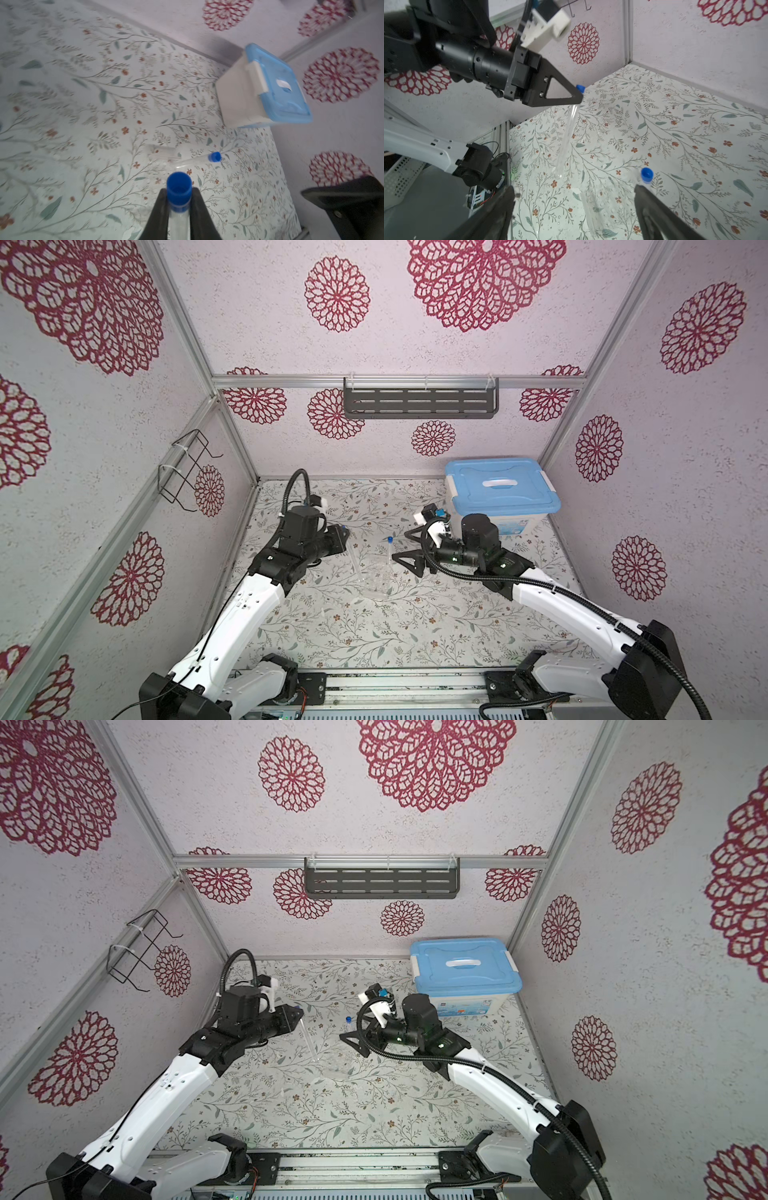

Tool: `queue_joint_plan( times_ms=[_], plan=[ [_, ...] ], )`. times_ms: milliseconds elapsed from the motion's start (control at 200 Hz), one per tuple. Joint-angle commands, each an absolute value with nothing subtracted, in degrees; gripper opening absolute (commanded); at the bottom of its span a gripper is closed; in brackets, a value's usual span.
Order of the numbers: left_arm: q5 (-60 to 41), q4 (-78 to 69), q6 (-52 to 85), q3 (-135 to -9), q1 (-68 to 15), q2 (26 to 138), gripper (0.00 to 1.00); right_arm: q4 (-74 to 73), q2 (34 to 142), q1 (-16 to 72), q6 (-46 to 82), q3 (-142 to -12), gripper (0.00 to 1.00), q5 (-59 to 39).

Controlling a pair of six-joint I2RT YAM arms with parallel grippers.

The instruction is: Organize the chemistry lab equipment

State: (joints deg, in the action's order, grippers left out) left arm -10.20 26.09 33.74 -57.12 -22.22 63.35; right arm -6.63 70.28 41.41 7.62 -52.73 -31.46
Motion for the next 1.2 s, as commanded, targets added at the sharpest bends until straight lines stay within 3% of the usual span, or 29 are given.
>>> queue_joint_plan(
  times_ms=[0,360,525,856,1196],
  plan=[
    [-14.0,10.2,22.5,-53.4,-25.4,61.3,0.12,-10.5,70.9,44.4,5.5,-52.1,0.92,-21.9],
    [-19.1,-17.8,8.7,-39.5,-28.0,59.3,0.1,-21.5,77.2,46.9,6.0,-51.5,0.89,-16.1],
    [-10.1,-20.7,5.0,-37.7,-28.4,61.7,0.07,-20.7,80.0,47.8,2.4,-52.6,0.87,-13.3],
    [-6.2,-60.2,2.2,-26.0,-28.3,76.4,0.08,-24.8,72.7,48.1,2.0,-46.2,0.88,-2.1],
    [-8.1,-67.5,1.9,-25.9,-28.3,84.6,0.08,-24.3,65.5,48.0,2.2,-41.1,0.9,5.6]
  ],
)
